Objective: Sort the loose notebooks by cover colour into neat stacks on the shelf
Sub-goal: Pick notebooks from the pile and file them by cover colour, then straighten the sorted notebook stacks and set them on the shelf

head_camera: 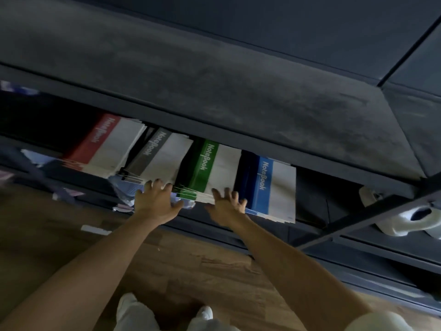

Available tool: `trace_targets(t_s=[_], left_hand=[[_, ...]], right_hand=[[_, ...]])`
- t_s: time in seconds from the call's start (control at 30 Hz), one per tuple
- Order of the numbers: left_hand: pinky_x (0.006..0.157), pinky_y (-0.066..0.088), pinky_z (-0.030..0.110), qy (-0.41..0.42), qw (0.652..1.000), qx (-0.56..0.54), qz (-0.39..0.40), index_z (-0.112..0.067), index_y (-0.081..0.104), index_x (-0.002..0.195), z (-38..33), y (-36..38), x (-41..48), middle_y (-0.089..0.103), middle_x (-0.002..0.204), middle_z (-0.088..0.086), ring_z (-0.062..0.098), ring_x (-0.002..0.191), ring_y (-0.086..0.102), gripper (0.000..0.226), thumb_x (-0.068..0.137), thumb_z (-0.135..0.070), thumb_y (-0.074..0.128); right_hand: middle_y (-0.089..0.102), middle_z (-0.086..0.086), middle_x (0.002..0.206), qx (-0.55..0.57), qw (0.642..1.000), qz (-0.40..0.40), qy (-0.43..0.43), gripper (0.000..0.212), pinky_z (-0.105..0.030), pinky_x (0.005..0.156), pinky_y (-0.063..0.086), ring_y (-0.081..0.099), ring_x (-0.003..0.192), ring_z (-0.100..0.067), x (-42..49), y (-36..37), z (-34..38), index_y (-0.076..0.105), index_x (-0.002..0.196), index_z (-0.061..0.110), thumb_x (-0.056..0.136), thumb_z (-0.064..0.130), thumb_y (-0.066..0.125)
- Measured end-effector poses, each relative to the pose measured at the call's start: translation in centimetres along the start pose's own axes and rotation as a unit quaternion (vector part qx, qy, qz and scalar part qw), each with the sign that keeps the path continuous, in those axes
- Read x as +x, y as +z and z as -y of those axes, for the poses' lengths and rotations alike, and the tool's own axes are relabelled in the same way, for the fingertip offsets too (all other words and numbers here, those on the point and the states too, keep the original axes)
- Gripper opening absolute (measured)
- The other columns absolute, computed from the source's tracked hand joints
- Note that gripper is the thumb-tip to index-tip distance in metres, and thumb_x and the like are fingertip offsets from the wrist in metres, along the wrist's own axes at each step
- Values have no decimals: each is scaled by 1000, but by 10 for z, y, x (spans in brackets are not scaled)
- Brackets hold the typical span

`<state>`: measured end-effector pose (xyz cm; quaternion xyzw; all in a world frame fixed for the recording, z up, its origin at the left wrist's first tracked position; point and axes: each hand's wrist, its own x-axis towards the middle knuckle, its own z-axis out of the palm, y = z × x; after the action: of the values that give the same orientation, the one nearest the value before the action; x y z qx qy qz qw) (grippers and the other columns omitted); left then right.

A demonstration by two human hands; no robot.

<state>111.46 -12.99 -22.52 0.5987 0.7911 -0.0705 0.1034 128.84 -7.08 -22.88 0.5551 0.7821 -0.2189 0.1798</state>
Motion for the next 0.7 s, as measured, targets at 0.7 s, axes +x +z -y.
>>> trace_targets(t_s=[0.7], left_hand=[[97, 40, 43, -42, 997, -48, 50, -20, 38, 138, 347, -11, 67, 38, 142, 13, 33, 129, 37, 63, 90, -61, 37]], right_hand=[[53, -15, 128, 176, 974, -96, 104, 46, -38, 92, 41, 46, 119, -32, 82, 15, 329, 46, 128, 4, 96, 37, 41]])
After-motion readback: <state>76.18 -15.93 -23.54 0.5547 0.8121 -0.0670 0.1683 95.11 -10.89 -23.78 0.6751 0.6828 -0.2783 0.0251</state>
